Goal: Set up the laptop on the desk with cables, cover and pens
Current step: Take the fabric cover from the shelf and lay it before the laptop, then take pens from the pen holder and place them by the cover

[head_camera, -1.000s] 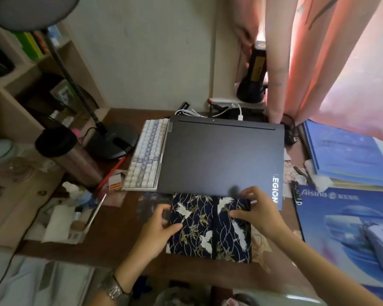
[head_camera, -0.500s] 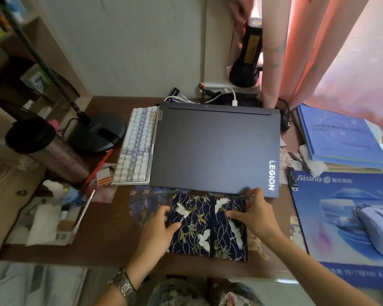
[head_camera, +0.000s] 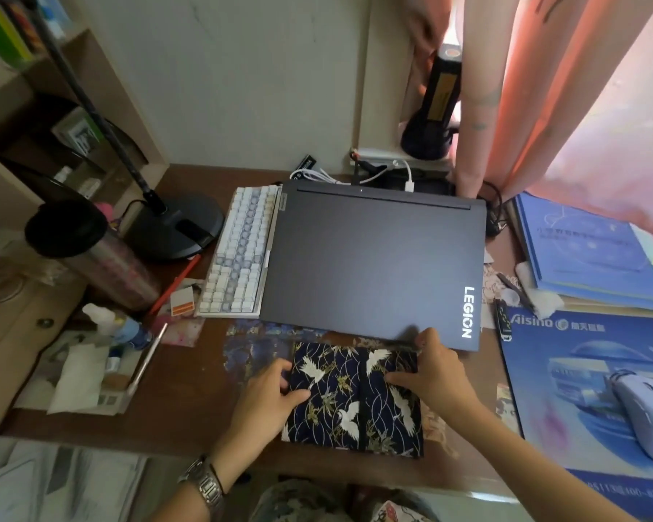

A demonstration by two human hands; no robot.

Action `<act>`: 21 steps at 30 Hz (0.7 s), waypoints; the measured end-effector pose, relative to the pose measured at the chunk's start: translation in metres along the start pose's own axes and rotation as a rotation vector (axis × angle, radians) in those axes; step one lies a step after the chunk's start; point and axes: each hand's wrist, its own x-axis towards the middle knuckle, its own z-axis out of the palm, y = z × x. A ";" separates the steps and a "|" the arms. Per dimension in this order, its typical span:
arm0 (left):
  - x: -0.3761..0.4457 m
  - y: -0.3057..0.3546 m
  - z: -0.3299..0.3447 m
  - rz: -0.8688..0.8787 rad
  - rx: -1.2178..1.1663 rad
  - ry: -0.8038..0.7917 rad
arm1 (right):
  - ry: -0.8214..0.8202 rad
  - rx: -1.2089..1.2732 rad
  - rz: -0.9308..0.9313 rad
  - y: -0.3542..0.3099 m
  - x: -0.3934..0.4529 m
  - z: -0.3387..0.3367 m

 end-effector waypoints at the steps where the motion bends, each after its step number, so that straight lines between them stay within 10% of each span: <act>1: -0.001 0.002 -0.004 0.006 0.040 -0.021 | -0.052 -0.052 0.001 -0.003 0.002 -0.004; 9: -0.009 0.041 -0.104 0.082 0.391 0.048 | -0.080 -0.711 -0.243 -0.084 0.009 -0.105; 21: -0.091 0.129 -0.323 0.134 0.630 0.633 | 0.436 -0.720 -0.798 -0.279 -0.032 -0.245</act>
